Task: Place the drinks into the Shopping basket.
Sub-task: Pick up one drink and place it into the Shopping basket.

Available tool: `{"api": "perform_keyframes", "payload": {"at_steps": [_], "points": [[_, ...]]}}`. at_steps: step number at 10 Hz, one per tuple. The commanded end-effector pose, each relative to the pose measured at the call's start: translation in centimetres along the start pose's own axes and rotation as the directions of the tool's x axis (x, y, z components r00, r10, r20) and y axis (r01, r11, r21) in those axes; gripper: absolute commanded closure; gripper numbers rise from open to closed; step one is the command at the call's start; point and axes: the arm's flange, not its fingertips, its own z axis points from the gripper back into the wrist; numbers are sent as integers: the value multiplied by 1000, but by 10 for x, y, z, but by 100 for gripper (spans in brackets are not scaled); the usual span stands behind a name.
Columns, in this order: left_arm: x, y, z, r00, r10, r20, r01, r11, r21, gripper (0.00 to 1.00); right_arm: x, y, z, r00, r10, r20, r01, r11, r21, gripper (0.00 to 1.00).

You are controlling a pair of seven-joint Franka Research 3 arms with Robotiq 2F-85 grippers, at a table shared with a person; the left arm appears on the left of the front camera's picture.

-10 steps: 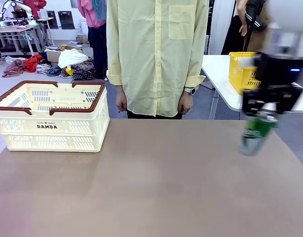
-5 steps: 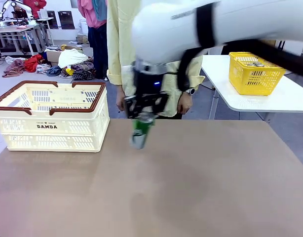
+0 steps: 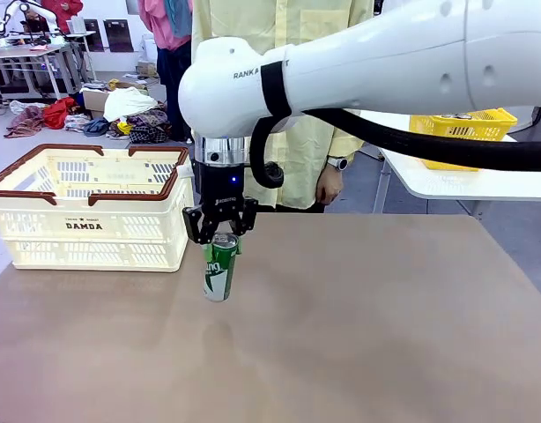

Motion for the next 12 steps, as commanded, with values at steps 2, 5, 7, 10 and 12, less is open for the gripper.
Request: {"api": "perform_keyframes", "payload": {"at_steps": [2, 5, 7, 10, 12], "points": [[1, 0, 0, 1000, -18, 10, 18, 1000, -17, 0, 13, 9, 10, 1000, 4, -27, -6, 999, -52, 100], [1, 0, 0, 1000, -18, 10, 18, 1000, -17, 0, 21, 9, -5, 999, -1, -39, -2, 998, -58, 100], [1, 0, 0, 1000, -18, 10, 18, 1000, -17, 0, 24, 7, -11, 999, 6, -46, -9, 999, -52, 100], [1, 0, 0, 1000, -18, 10, 18, 1000, -17, 0, 27, 8, -17, 998, -2, -57, -1, 998, -57, 100], [1, 0, 0, 1000, -18, 10, 18, 1000, -17, 0, 27, 10, -19, 998, 2, -58, -7, 997, -77, 42]]}}
